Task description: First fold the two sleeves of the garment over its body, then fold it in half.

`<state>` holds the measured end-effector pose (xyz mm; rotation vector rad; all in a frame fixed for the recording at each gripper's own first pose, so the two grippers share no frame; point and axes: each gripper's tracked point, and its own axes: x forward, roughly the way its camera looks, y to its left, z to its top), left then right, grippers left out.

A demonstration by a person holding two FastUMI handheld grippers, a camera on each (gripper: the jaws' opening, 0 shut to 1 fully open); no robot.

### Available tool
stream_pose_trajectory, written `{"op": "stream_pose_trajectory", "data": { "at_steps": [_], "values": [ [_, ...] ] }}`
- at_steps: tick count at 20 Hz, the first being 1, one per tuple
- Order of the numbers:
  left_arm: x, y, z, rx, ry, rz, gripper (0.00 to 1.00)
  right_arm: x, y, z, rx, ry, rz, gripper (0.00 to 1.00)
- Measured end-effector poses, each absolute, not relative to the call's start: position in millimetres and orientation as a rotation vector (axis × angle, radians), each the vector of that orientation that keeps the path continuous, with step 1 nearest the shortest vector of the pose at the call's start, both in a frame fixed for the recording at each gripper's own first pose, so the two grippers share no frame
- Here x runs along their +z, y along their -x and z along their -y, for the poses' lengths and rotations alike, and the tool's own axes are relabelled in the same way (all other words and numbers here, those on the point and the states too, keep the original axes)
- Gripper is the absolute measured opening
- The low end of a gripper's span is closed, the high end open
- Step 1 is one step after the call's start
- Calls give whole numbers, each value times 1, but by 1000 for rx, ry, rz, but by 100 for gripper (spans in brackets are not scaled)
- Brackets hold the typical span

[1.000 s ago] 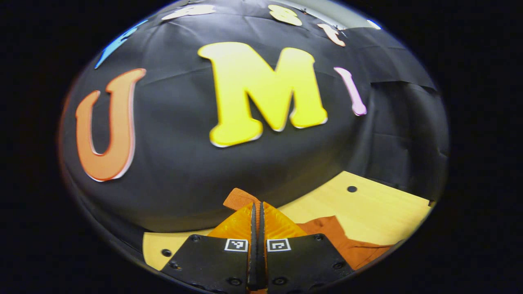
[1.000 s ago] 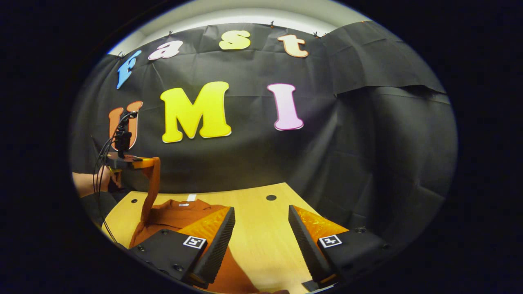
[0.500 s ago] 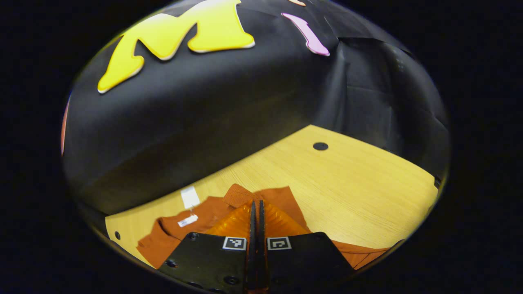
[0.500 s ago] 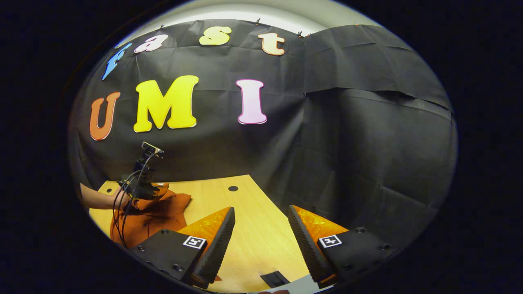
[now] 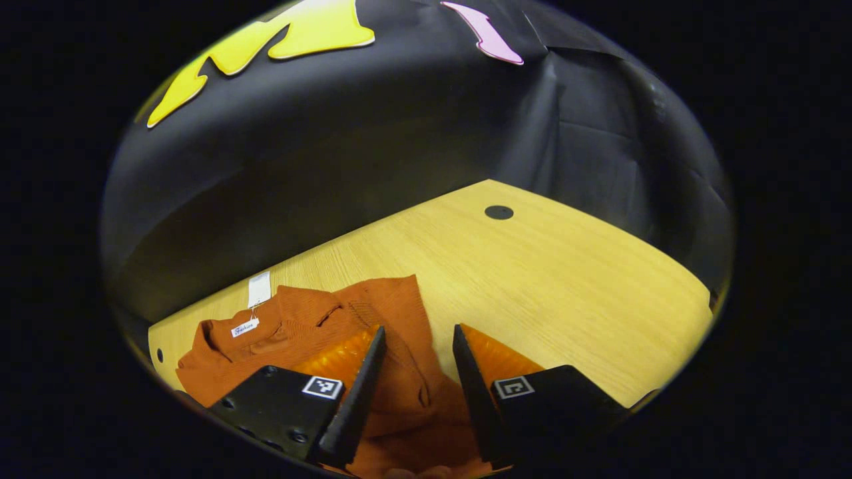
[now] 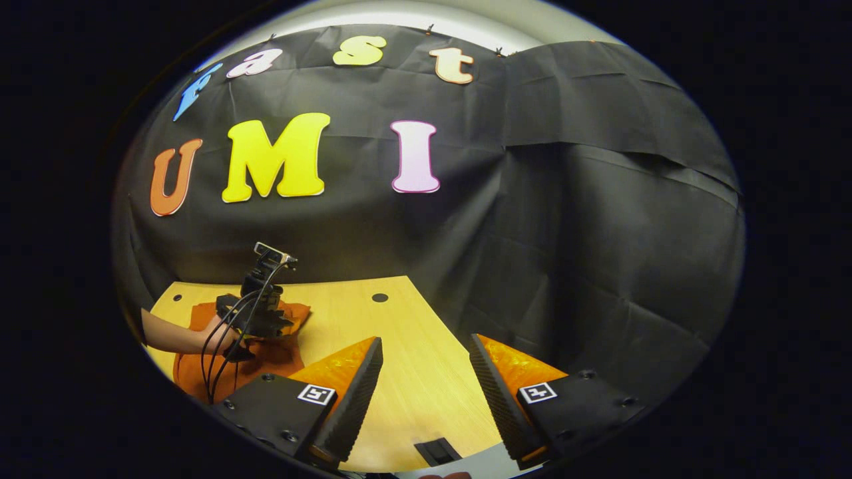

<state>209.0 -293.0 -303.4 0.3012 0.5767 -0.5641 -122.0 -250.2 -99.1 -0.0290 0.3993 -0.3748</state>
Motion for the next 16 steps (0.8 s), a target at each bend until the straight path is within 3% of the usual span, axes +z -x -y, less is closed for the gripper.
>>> {"op": "stream_pose_trajectory", "data": {
  "at_steps": [1, 2, 5, 16],
  "values": [
    [-294, -205, 293, -562, -267, -565, 87, -98, 116, 246, -357, 33, -391, 84],
    [-283, -201, 292, -559, -233, -549, 81, -96, 110, 240, -337, 33, -384, 84],
    [-243, -193, 280, -539, -145, -496, 94, -93, 89, 220, -266, 27, -359, 84],
    [-18, -110, 130, -283, 9, -183, 97, -46, 2, 91, 58, 16, -170, 84]
  ]
}}
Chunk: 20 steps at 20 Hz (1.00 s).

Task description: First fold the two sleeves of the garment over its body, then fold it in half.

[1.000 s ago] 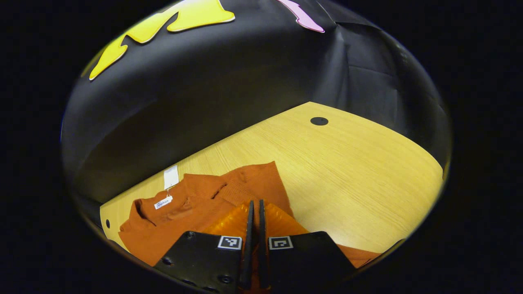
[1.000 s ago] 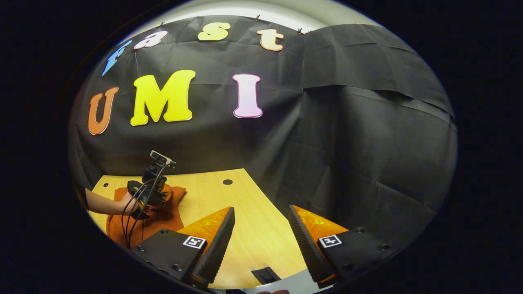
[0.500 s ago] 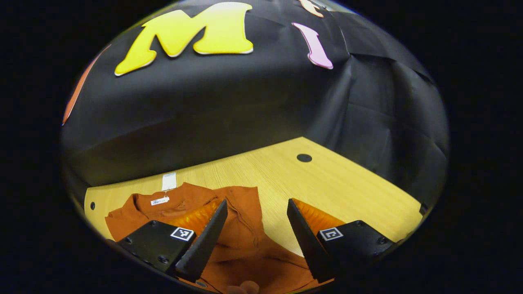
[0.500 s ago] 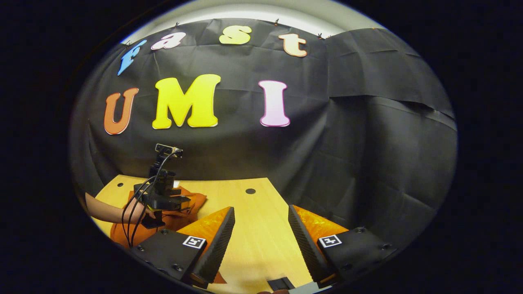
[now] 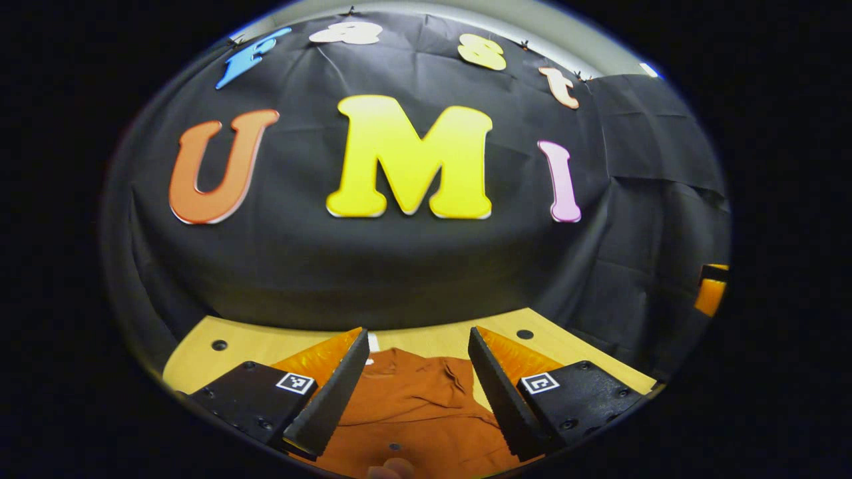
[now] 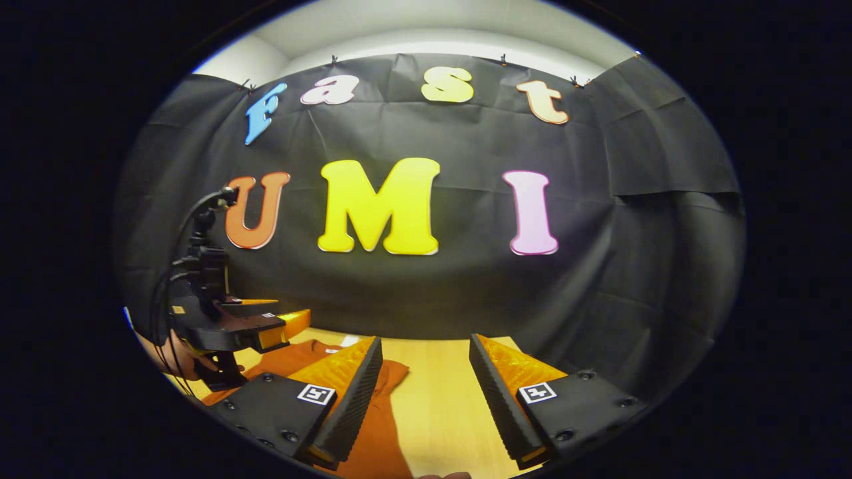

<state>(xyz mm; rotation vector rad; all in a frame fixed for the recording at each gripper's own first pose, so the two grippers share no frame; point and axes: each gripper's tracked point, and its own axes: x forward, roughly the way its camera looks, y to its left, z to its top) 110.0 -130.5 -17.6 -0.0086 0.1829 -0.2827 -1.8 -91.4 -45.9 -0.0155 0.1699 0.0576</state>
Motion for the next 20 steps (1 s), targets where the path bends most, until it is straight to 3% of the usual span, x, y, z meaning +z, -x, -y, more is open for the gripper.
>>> {"op": "stream_pose_trajectory", "data": {
  "at_steps": [5, 9, 14, 16, 20],
  "values": [
    [35, -73, 70, -168, 31, -100, 100, -27, -11, 45, 148, 4, -105, 85],
    [37, -58, 42, -125, 67, -109, 96, -31, -13, 27, 193, 6, -121, 85],
    [5, -37, 15, -134, 68, -209, 100, -52, -10, 24, 235, 8, -197, 88],
    [-15, -27, 8, -161, 54, -270, 96, -69, -6, 25, 255, -11, -257, 87],
    [-81, 9, -12, -213, 15, -457, 97, -119, 16, 40, 274, -37, -415, 88]
  ]
}}
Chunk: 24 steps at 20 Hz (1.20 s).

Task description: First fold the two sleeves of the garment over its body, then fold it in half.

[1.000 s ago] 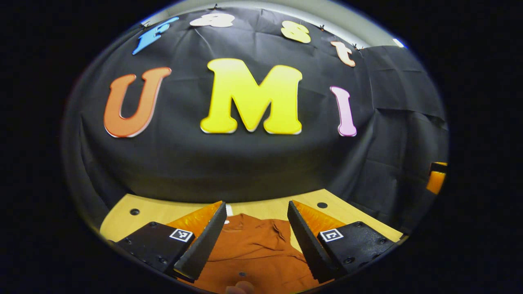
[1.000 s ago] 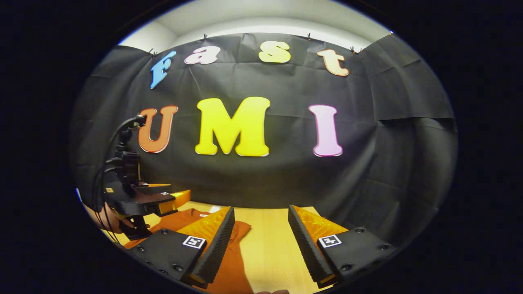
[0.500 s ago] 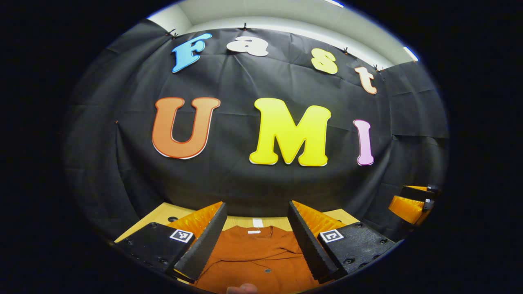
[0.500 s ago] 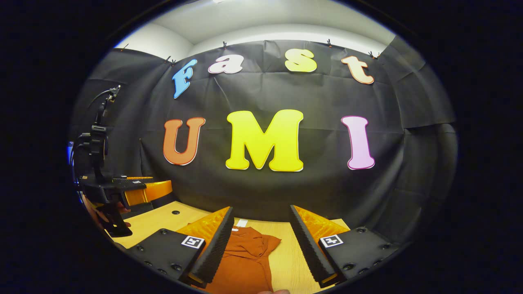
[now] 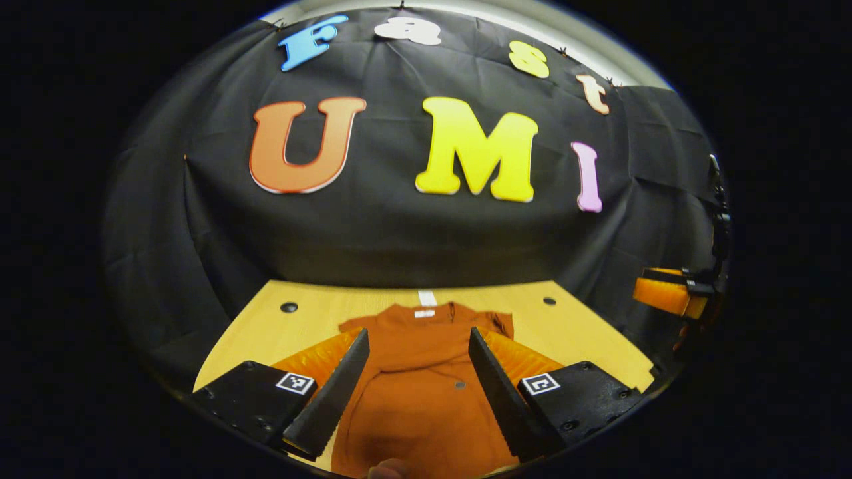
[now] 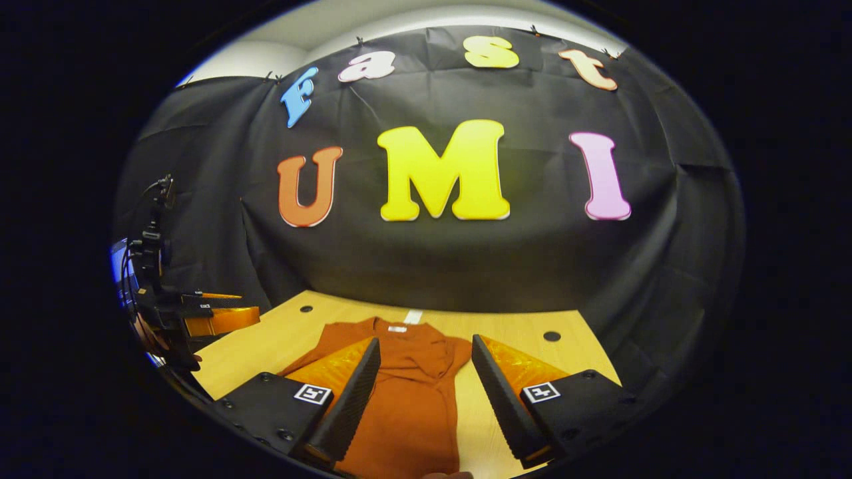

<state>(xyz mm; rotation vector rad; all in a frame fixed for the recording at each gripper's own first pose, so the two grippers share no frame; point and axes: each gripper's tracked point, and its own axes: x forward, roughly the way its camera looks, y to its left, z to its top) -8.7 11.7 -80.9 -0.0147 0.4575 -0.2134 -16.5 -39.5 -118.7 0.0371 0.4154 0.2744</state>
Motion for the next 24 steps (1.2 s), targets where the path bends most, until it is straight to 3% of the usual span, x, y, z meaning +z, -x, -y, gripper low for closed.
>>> {"op": "stream_pose_trajectory", "data": {
  "at_steps": [6, 13, 24],
  "values": [
    [-178, 95, -60, -209, 21, -747, 98, -199, 80, 68, 312, 11, -597, 88],
    [-274, 174, -103, -195, 63, -1007, 98, -299, 137, 96, 249, 5, -817, 89],
    [-309, 180, -118, -136, 165, -1028, 96, -380, 186, 106, 208, 39, -992, 89]
  ]
}}
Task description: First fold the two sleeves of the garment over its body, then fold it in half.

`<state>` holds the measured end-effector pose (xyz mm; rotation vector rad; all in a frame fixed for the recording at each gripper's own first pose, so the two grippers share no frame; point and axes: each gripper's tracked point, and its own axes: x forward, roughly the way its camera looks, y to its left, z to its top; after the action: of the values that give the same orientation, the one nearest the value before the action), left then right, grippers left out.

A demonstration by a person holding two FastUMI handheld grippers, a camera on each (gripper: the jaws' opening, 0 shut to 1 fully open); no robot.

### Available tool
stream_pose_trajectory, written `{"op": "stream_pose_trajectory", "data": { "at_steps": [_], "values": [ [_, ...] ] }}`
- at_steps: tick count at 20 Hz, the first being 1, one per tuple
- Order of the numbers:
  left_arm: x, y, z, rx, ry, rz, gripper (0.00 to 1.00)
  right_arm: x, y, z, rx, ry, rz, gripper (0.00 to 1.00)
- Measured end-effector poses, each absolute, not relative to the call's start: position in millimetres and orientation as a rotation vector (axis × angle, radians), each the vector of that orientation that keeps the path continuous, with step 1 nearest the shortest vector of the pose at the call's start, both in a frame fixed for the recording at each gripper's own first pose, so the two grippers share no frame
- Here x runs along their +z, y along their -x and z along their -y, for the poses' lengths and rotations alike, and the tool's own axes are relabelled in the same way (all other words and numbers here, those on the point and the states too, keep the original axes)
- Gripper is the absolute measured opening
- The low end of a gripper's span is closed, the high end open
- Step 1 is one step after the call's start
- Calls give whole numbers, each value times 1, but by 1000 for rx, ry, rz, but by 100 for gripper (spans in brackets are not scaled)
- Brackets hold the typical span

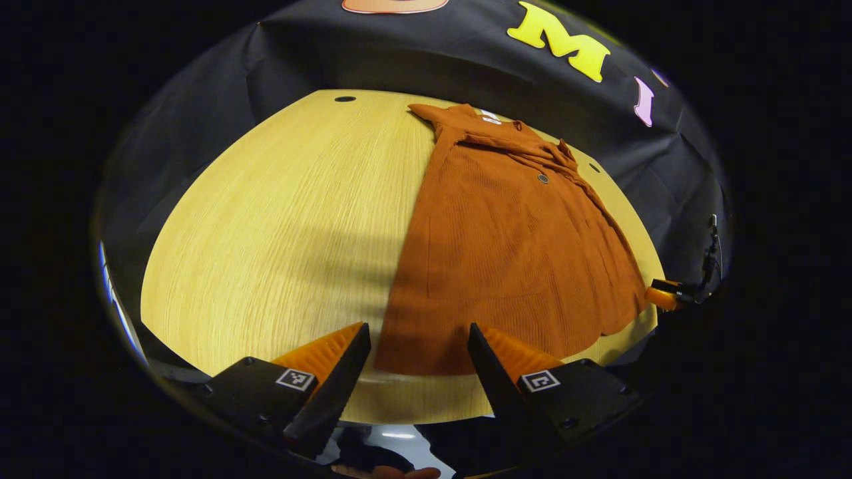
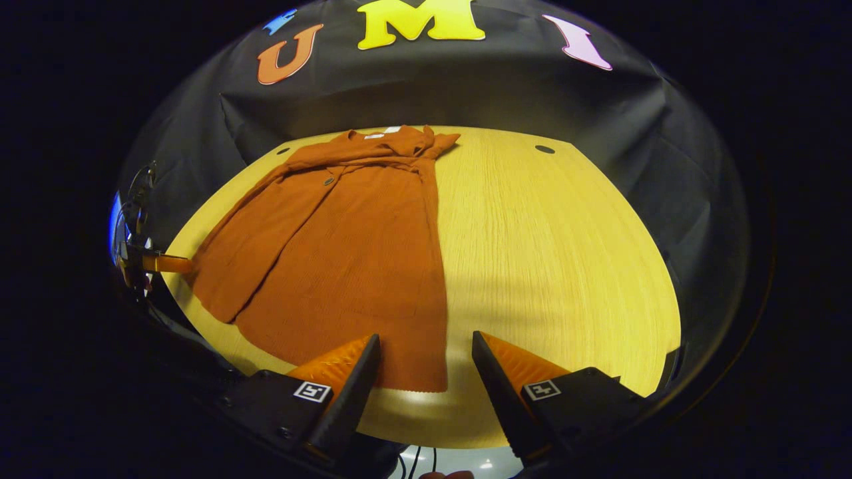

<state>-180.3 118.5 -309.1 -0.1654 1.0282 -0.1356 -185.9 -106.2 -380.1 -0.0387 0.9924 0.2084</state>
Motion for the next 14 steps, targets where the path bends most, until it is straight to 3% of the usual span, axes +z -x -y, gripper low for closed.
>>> {"op": "stream_pose_trajectory", "data": {
  "at_steps": [7, 9, 10, 11, 12, 14],
  "values": [
    [-309, 177, -95, -196, 170, -1021, 96, -392, 194, 95, 212, 64, -1028, 89],
    [-310, 177, -86, -210, 171, -1028, 92, -393, 191, 90, 219, 65, -1033, 77],
    [-311, 175, -85, -204, 168, -1031, 89, -394, 190, 87, 220, 71, -1039, 63],
    [-312, 174, -81, -210, 166, -1035, 84, -395, 189, 85, 225, 74, -1040, 55],
    [-313, 174, -77, -219, 163, -1039, 83, -395, 189, 80, 238, 55, -1043, 52],
    [-314, 173, -70, -244, 165, -1047, 82, -391, 190, 77, 237, 55, -1049, 20]
  ]
}}
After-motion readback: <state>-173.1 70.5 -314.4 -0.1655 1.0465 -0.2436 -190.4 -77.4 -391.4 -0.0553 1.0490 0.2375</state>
